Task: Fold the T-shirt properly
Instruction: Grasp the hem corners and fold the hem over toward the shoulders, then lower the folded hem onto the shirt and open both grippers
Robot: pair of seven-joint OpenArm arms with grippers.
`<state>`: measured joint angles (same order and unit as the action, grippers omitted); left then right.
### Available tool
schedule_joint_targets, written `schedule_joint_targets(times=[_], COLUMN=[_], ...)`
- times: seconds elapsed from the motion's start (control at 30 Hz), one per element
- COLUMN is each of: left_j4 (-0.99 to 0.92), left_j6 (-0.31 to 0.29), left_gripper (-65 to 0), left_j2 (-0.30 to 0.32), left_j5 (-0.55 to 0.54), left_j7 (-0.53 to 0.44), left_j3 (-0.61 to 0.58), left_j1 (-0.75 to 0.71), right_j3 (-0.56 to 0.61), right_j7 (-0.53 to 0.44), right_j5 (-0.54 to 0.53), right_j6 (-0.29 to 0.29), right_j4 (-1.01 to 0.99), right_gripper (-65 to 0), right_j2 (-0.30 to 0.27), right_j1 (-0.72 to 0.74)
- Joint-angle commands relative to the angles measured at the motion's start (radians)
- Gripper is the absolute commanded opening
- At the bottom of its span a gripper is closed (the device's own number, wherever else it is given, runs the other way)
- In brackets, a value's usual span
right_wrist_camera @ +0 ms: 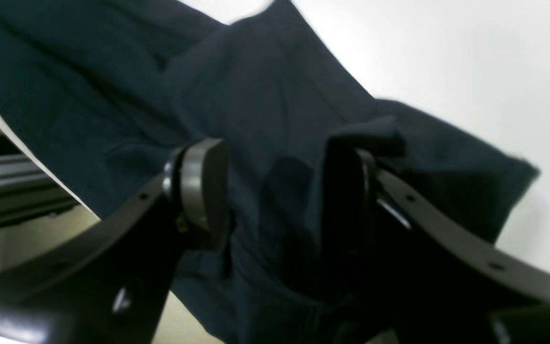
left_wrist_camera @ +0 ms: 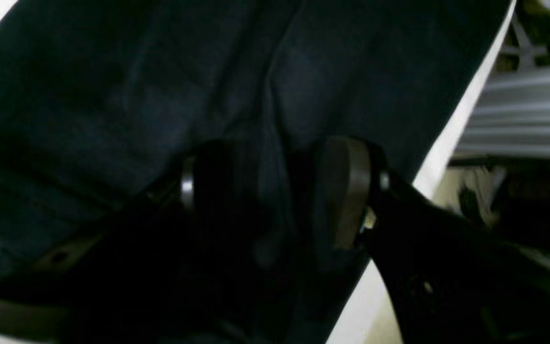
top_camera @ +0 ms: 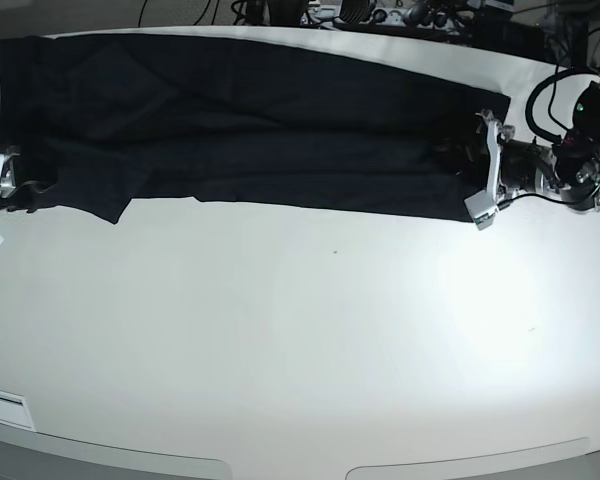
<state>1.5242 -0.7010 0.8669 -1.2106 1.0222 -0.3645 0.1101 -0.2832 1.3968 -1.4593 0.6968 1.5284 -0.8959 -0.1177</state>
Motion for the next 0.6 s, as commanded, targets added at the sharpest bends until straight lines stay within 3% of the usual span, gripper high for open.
schedule_joint_targets(times=[0.0, 0.27, 0.57], left_j4=[0.002, 0.002, 0.002], left_j6=[0.003, 0.003, 0.003], left_gripper=[-30.3, -30.3, -30.3], left_j2=[0.016, 0.017, 0.017], left_j5=[0.057, 0.320, 0.338], left_j7=[-0.007, -0.243, -0.320], left_j3=[0.003, 0.004, 0.004], left_j1=[-0.013, -0.092, -0.093], right_j3=[-0.012, -0.012, -0.012], right_j7=[-0.006, -0.001, -0.001], right_j5=[-0.024, -0.024, -0.024], right_j6=[0.001, 0.001, 0.001], right_j4=[0.019, 0.054, 0.212], right_gripper=[-28.8, -28.8, -28.8], right_j2=[-0.032, -0.027, -0.046], right_j1=[0.016, 0.016, 0.033])
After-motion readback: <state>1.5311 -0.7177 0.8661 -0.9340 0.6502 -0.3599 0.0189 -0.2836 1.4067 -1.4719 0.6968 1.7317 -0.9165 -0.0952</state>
